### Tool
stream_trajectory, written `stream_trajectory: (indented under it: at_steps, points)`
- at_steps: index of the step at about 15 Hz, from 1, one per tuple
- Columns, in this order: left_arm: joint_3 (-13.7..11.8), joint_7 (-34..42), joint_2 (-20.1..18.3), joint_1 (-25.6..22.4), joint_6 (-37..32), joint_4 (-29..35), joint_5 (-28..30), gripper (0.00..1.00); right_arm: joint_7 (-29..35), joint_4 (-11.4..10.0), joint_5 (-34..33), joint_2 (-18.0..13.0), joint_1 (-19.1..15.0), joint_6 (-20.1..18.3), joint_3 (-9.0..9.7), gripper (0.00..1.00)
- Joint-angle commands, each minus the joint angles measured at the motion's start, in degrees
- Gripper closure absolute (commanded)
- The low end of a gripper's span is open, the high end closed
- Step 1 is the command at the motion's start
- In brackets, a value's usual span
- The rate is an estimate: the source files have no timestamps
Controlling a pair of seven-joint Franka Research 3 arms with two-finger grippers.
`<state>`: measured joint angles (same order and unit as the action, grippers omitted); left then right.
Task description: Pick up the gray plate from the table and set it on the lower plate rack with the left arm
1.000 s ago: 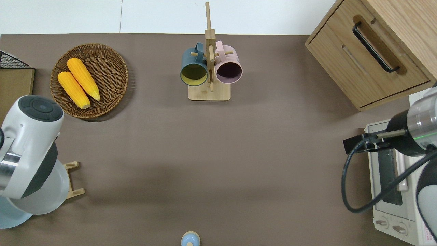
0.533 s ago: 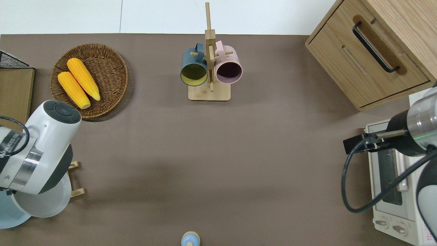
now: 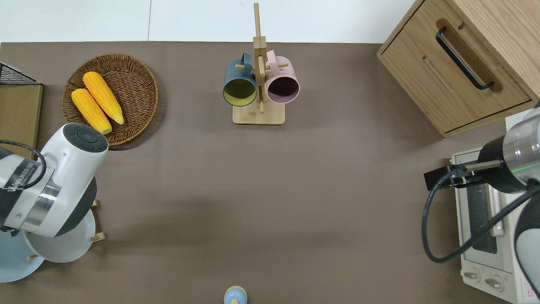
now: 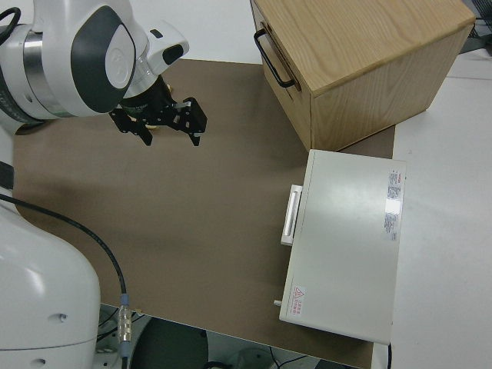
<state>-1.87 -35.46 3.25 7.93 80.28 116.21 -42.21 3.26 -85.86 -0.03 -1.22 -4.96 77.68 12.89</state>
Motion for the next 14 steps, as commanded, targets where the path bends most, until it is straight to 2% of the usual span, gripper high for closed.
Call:
stream_trajectory:
  at_steps: [1, 4, 5, 12, 14]
  points:
    - [0.1, -1.4, -0.3, 0.6, 1.3, 0.5, 1.3, 0.50, -0.2, 0.3, 0.2, -0.3, -0.8, -0.9, 0.38, 0.013]
    - [0.5, -0.5, -0.5, 0.6, 1.3, 0.2, 2.2, 0.07, -0.2, 0.3, 0.2, -0.3, -0.8, -0.9, 0.38, 0.011]
    - [0.8, -0.4, -0.7, 0.6, 1.4, -0.4, 3.8, 0.02, -0.2, 0.3, 0.2, -0.3, -0.8, -0.9, 0.38, 0.013]
    - [1.3, -0.1, -1.2, 0.5, 5.4, -8.0, 17.4, 0.02, -0.2, 0.3, 0.2, -0.3, -0.8, -0.9, 0.38, 0.013]
    - [1.3, -0.2, -2.4, 0.6, 8.7, -8.5, 21.4, 0.01, -0.2, 0.3, 0.2, -0.3, -0.8, -0.9, 0.38, 0.011]
